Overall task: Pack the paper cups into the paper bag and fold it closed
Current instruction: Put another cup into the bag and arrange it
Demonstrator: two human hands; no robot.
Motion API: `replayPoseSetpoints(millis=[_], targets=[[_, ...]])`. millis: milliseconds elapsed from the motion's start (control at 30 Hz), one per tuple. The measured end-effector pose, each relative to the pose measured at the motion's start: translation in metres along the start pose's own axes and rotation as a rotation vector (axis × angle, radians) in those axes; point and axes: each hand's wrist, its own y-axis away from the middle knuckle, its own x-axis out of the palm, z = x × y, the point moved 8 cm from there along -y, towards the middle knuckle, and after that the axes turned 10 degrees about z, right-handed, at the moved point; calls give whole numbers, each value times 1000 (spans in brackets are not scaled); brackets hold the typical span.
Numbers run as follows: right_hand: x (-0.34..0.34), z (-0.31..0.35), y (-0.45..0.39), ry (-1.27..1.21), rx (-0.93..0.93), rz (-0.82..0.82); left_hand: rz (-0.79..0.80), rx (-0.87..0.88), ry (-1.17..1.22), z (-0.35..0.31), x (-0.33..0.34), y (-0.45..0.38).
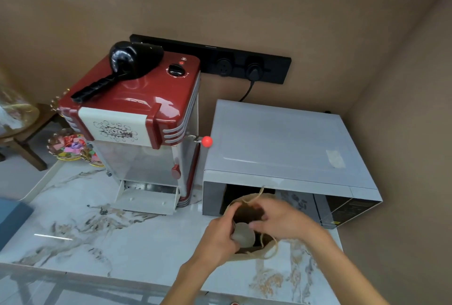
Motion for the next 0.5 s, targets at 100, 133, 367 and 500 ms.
replayPoseSetpoints(millis=[100, 133, 367, 500], targets=[[-38, -43, 37, -485, -95, -156, 5, -38, -28, 0, -2, -1], [-49, -70, 44, -621, -81, -247, 11, -54, -32, 1, -2, -1], [37, -249, -22, -700, 584, -169, 55, -82, -45, 0, 1, 3], [71, -264, -56, -424, 773, -146, 67, -92, -47, -1, 4, 7]])
